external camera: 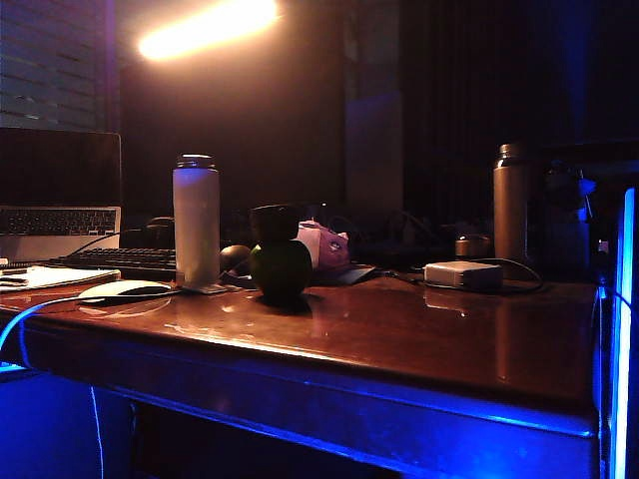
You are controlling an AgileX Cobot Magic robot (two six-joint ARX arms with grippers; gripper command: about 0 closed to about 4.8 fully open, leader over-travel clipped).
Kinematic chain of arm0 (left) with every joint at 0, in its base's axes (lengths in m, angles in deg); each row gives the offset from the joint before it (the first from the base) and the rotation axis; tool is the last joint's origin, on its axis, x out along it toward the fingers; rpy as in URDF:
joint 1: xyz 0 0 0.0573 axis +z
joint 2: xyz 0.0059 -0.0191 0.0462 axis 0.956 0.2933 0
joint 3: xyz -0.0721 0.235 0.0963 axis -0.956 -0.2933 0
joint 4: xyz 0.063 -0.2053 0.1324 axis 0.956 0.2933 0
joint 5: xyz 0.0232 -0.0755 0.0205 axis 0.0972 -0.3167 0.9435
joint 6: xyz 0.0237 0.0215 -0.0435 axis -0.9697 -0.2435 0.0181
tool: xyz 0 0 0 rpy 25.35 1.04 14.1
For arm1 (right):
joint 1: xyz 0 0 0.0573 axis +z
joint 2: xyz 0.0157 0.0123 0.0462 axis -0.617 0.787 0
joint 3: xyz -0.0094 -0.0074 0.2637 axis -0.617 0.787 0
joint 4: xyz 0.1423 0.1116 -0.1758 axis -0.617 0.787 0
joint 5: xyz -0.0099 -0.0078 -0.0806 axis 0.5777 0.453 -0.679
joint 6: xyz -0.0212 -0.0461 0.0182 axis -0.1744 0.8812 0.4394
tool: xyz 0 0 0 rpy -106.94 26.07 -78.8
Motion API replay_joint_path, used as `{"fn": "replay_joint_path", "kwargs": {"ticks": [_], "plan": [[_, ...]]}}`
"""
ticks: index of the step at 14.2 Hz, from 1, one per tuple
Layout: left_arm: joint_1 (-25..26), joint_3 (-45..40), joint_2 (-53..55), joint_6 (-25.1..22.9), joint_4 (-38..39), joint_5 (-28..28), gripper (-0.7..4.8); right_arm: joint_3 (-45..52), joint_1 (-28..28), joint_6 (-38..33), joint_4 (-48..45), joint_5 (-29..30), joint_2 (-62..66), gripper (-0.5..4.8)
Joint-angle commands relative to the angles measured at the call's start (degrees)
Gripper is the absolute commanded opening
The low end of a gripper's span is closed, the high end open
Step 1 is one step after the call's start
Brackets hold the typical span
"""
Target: Stack the black thermos bottle cap from the table onto the green apple.
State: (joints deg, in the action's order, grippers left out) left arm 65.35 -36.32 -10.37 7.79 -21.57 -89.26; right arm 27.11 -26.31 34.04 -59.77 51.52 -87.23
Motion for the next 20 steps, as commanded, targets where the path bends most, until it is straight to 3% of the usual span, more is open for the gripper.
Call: {"fn": "replay_joint_path", "kwargs": {"ticks": [1,4,6,10,20], "plan": [[0.07,-0.04,-2.29,-0.24,0.37,3.32,0.04,0.17,-0.02,-0.31,-0.31,0.00,-0.04,-0.01],[0.09,0.00,-10.91,-0.50,-0.42,13.33,0.04,0.17,-0.02,-0.31,-0.33,-0.02,-0.04,-0.01],[0.44,-0.04,-10.97,-3.61,-1.05,15.23,0.04,0.17,-0.02,-0.31,-0.31,-0.02,-0.07,-0.01],[9.40,-1.49,-10.99,-4.26,-1.70,3.23,0.04,0.17,-0.04,-0.31,-0.31,0.26,-0.04,-0.01],[9.94,-1.79,-10.97,-4.33,-2.73,3.63,0.04,0.17,-0.04,-0.31,-0.28,0.35,-0.07,-0.01]]}}
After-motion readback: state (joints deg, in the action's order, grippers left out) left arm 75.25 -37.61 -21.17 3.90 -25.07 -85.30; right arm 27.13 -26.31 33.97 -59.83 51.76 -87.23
